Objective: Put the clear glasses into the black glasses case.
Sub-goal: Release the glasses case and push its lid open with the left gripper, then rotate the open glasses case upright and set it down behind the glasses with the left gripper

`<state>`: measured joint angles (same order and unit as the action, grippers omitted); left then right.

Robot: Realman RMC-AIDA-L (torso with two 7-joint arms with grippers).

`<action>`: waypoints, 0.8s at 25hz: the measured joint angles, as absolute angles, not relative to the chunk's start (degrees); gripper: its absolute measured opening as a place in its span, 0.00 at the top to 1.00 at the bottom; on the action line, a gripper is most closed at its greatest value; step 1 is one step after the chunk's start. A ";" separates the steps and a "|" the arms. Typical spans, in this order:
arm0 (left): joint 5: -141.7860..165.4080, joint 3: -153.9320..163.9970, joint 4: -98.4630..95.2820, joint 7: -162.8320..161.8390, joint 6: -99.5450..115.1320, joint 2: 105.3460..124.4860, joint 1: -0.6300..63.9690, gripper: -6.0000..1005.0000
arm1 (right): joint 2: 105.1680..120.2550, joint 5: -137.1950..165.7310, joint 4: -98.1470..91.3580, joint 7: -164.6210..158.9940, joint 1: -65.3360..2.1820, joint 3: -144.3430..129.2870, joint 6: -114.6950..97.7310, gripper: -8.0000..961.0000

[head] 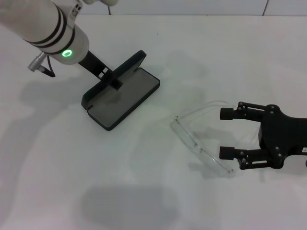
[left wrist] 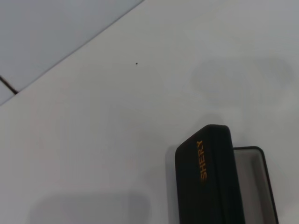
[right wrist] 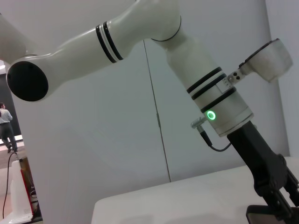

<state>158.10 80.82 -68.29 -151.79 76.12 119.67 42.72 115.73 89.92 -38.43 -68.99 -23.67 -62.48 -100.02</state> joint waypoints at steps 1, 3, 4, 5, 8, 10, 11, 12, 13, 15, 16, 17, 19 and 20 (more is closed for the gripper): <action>158.12 80.88 -68.13 -151.67 76.06 119.68 42.79 0.32 | 115.74 89.88 -38.42 -68.73 -23.67 -62.49 -100.02 0.11; 158.15 81.18 -67.97 -151.44 75.64 119.69 42.85 0.33 | 115.75 89.84 -38.34 -68.25 -23.60 -62.49 -99.93 0.11; 158.15 81.33 -68.03 -151.44 75.33 119.69 42.79 0.33 | 115.71 89.84 -38.18 -68.07 -23.59 -62.47 -99.87 0.11; 158.15 81.46 -68.17 -151.43 74.99 119.70 42.68 0.33 | 115.67 89.83 -38.00 -68.00 -23.59 -62.43 -99.82 0.11; 158.15 81.52 -68.21 -151.33 74.77 119.71 42.68 0.34 | 115.59 89.82 -37.64 -67.89 -23.67 -62.35 -99.68 0.11; 158.17 81.52 -68.10 -151.33 74.77 119.71 42.75 0.35 | 115.56 89.79 -37.64 -67.88 -23.69 -62.34 -99.64 0.11; 158.19 81.51 -68.03 -151.32 74.77 119.71 42.80 0.39 | 115.54 89.77 -37.64 -67.88 -23.71 -62.28 -99.63 0.11; 158.23 81.51 -67.99 -151.32 74.79 119.71 42.83 0.43 | 115.52 89.75 -37.65 -67.88 -23.74 -62.12 -99.63 0.11; 158.27 81.50 -67.98 -151.32 74.79 119.71 42.84 0.47 | 115.48 89.74 -37.66 -67.87 -23.78 -61.74 -99.63 0.11; 158.28 81.49 -68.01 -151.31 74.86 119.71 42.85 0.56 | 115.48 89.74 -37.66 -67.87 -23.79 -61.60 -99.63 0.11; 158.27 81.49 -68.07 -151.30 74.93 119.71 42.85 0.63 | 115.49 89.73 -37.67 -67.86 -23.79 -61.54 -99.63 0.11; 158.27 81.48 -68.16 -151.27 75.00 119.71 42.86 0.69 | 115.49 89.73 -37.68 -67.86 -23.80 -61.52 -99.63 0.11; 158.22 81.47 -68.35 -151.23 75.11 119.71 42.88 0.76 | 115.48 89.73 -37.69 -67.86 -23.81 -61.52 -99.63 0.11; 158.18 81.47 -68.44 -151.20 75.14 119.71 42.90 0.76 | 115.49 89.73 -37.69 -67.85 -23.82 -61.52 -99.63 0.11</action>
<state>158.18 81.47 -68.44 -151.20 75.14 119.71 42.90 115.49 89.73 -37.69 -67.85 -23.82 -61.52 -99.63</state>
